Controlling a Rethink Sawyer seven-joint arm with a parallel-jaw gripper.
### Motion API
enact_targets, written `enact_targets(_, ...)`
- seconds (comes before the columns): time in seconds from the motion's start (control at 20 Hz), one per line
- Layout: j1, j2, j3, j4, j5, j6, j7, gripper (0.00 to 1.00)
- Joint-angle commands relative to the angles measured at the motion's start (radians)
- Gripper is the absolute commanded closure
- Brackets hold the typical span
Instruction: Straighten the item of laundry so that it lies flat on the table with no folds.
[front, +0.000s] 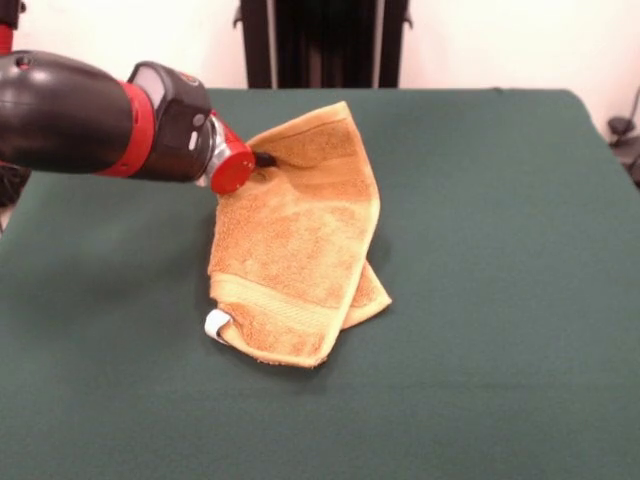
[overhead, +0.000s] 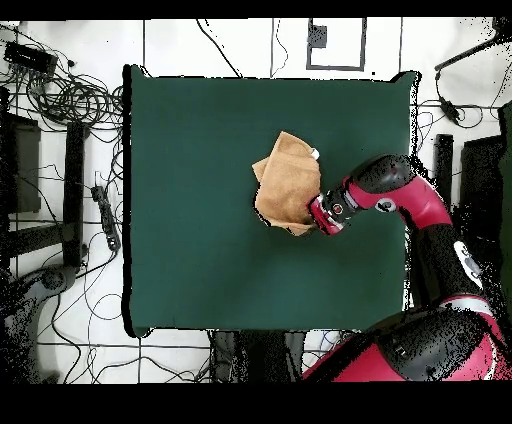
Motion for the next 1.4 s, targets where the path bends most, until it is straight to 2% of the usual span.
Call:
enact_targets(0.05,-0.01,0.013,0.107,0.031,0.117,0.018,-0.085,1.0)
enact_targets(0.35,-0.042,0.033,0.096,0.028,0.159,0.027,-0.095,1.0)
enact_targets(0.55,-0.089,0.04,0.094,0.046,0.161,0.024,-0.142,1.0)
enact_targets(1.1,-0.244,0.102,0.081,-0.003,0.103,0.122,-0.241,1.0)
enact_targets(1.4,-0.286,0.166,0.076,-0.088,0.049,0.153,-0.277,1.0)
